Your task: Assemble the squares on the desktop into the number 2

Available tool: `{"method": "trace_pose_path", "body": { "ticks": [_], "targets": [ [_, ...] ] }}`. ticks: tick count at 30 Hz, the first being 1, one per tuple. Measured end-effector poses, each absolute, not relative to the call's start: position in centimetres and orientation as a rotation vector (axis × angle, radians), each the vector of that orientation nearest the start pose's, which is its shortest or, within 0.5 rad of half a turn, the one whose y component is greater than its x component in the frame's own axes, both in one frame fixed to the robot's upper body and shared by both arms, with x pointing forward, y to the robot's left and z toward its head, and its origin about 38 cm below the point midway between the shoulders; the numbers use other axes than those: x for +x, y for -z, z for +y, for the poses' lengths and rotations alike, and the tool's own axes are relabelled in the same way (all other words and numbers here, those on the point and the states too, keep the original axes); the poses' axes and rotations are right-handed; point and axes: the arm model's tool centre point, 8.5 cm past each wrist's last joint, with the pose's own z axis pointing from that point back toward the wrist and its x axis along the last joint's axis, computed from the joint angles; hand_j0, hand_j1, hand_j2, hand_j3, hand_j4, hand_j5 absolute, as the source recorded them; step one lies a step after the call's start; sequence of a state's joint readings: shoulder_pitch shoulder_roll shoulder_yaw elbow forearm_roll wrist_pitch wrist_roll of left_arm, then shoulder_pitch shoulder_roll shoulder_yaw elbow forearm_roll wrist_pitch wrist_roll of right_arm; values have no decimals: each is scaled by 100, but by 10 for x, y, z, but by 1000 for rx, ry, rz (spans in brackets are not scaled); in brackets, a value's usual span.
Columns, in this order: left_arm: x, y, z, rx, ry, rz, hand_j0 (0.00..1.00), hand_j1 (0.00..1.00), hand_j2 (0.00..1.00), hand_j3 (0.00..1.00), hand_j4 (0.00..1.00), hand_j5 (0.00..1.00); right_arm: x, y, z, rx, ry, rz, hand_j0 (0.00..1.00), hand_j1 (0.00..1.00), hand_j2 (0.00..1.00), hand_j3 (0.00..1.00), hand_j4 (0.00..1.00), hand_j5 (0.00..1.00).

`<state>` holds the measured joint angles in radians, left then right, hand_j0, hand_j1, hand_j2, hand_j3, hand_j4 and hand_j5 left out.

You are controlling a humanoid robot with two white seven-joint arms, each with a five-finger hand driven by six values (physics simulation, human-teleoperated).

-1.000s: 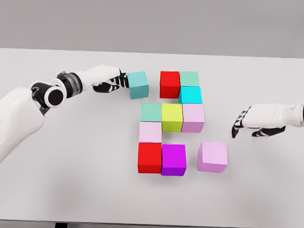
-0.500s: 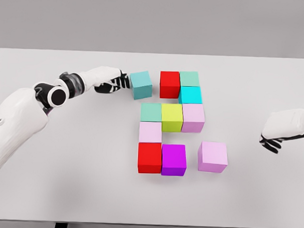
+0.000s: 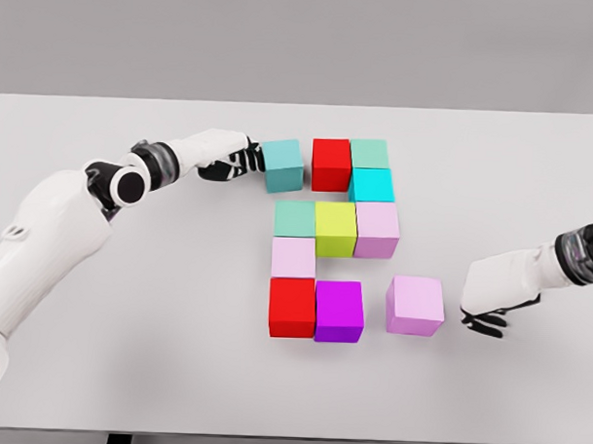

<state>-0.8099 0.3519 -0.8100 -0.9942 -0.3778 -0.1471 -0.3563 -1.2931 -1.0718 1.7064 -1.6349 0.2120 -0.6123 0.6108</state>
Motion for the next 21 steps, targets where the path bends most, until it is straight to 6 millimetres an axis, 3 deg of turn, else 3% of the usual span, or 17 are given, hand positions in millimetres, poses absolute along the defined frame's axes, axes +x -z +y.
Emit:
{"method": "trace_pose_path", "body": {
  "ticks": [11, 21],
  "targets": [
    [527, -130, 179, 341, 1601, -1293, 51, 51, 51, 51, 51, 51, 371, -178, -286, -70, 3366, 1005, 11, 11, 11, 11, 11, 11],
    [526, -130, 174, 334, 1616, -1296, 50, 50, 50, 50, 50, 50, 374, -178, -282, -65, 3358, 1005, 11, 11, 11, 11, 11, 11]
  ]
}}
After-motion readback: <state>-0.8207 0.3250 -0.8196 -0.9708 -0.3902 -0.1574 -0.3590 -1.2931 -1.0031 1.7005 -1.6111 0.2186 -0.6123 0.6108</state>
